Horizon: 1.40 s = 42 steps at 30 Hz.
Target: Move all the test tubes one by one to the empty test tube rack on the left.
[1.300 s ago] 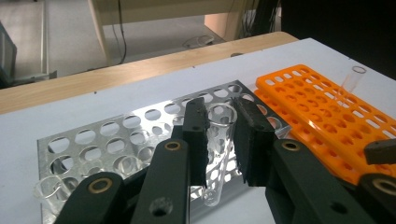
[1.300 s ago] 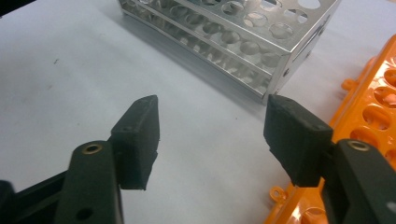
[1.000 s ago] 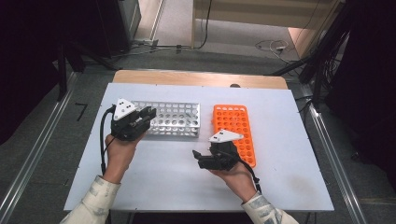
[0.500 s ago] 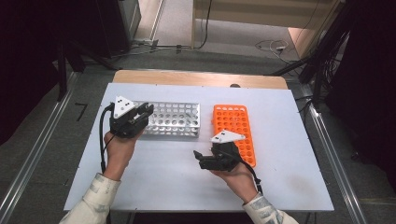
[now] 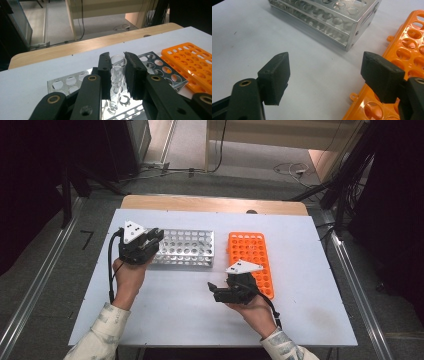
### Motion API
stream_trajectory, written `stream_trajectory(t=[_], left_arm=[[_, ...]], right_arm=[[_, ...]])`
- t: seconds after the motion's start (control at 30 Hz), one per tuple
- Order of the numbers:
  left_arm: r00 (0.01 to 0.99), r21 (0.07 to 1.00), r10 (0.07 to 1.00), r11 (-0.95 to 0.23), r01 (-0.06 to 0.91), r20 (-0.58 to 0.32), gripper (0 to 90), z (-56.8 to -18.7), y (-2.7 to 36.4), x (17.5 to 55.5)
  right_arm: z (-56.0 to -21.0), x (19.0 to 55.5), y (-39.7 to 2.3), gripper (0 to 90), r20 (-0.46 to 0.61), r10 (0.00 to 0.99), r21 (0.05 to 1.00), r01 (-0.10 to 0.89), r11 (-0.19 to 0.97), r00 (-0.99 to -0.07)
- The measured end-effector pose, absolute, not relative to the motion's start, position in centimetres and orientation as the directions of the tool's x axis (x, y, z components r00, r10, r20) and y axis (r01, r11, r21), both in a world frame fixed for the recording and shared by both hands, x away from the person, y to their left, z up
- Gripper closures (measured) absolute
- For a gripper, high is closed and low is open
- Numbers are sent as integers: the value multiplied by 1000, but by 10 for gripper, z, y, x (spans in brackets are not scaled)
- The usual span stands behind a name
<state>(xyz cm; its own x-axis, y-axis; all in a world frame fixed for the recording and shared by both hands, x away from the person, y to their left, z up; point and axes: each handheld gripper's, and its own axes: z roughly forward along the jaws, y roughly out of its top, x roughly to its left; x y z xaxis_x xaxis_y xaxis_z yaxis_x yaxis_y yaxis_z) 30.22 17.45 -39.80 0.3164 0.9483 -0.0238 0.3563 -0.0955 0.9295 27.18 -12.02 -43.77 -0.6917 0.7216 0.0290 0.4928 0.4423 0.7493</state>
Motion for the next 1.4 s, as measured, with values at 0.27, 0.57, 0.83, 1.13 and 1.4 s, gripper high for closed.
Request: stream_trajectory(t=[0.27,0.57,0.83,1.13,1.4], left_arm=[[312,918,950,-114,380,-11,752,-411,172,307],[308,900,951,-126,418,-10,751,-421,171,311],[311,890,950,-126,438,-18,749,-425,171,312],[321,902,946,-93,422,-52,692,-422,172,309],[317,906,943,-41,421,-105,397,-415,170,301]], right_arm=[[-438,272,-118,220,30,716,749,490,446,-697],[-437,272,-117,221,27,713,749,487,450,-701],[-437,272,-116,221,26,709,751,482,452,-705],[-436,272,-118,221,26,714,753,483,447,-700],[-429,276,-134,227,25,739,773,482,412,-673]])
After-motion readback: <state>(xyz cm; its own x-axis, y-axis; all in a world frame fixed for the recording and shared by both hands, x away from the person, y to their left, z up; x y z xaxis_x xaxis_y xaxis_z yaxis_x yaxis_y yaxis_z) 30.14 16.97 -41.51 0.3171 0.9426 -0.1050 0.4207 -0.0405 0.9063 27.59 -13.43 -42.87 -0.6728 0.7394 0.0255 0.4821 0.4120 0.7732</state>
